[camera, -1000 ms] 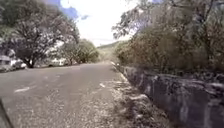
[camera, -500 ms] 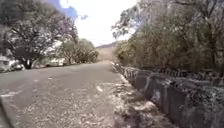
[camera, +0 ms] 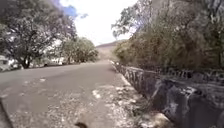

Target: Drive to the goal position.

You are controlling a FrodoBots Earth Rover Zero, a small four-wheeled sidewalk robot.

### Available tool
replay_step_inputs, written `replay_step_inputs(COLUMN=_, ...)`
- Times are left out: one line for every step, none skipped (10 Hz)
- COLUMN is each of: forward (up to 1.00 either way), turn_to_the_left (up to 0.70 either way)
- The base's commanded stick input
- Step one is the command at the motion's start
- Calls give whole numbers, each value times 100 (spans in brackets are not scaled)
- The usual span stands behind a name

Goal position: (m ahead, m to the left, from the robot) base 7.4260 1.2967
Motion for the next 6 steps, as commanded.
replay_step_inputs(forward=70, turn_to_the_left=26)
replay_step_inputs(forward=70, turn_to_the_left=14)
replay_step_inputs(forward=70, turn_to_the_left=2)
replay_step_inputs(forward=70, turn_to_the_left=0)
replay_step_inputs(forward=70, turn_to_the_left=0)
replay_step_inputs(forward=70, turn_to_the_left=0)
